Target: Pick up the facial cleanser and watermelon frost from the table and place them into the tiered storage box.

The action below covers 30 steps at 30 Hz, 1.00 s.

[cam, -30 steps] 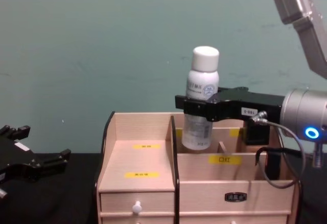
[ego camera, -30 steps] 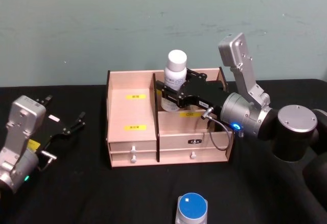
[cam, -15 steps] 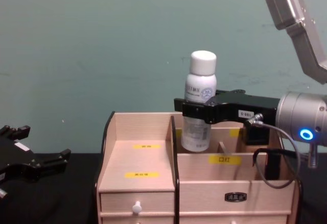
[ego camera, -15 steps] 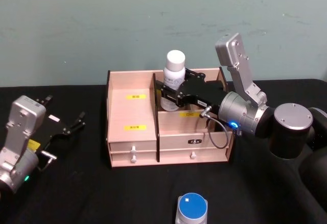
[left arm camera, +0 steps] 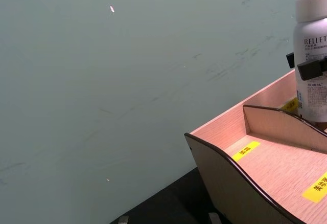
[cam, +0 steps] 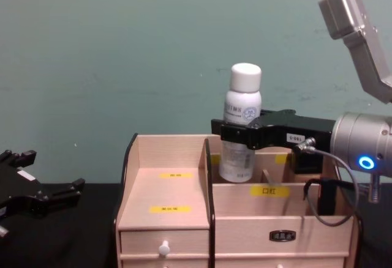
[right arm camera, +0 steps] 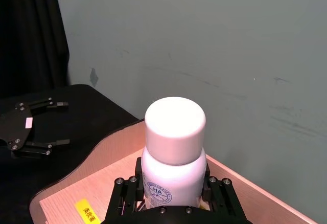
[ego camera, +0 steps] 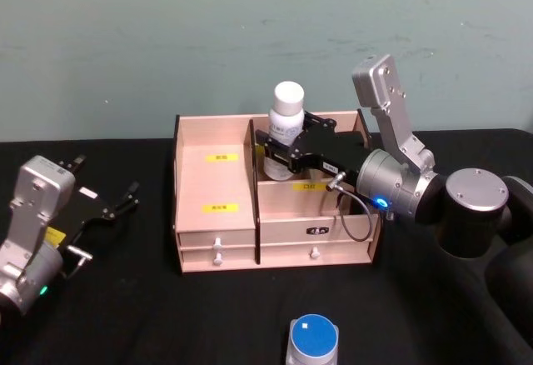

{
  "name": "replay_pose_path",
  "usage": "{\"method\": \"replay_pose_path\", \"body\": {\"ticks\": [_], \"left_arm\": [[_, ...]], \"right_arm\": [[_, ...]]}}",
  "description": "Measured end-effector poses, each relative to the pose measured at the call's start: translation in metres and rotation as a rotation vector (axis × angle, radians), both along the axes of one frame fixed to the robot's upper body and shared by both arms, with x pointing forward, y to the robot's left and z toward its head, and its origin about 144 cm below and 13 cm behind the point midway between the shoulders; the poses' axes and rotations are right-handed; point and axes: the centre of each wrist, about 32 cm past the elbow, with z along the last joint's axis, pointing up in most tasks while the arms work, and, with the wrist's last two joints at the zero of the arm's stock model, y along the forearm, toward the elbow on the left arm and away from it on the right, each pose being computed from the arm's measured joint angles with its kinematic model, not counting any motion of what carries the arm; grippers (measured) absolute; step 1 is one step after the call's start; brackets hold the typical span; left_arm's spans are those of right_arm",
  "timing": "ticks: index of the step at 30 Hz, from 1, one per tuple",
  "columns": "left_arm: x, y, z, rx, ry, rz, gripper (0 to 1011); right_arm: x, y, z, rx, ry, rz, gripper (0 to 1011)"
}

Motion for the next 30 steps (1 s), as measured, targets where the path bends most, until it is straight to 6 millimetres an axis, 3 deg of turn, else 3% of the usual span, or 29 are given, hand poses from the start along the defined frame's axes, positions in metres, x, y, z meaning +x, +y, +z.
{"method": "replay_pose_path", "body": {"ticks": [30], "left_arm": [[0.0,0.0,0.0,0.0,0.0,0.0,1010]], "right_arm": [[0.018,0.0,-0.013,0.002,0.022,-0.008,593]]}}
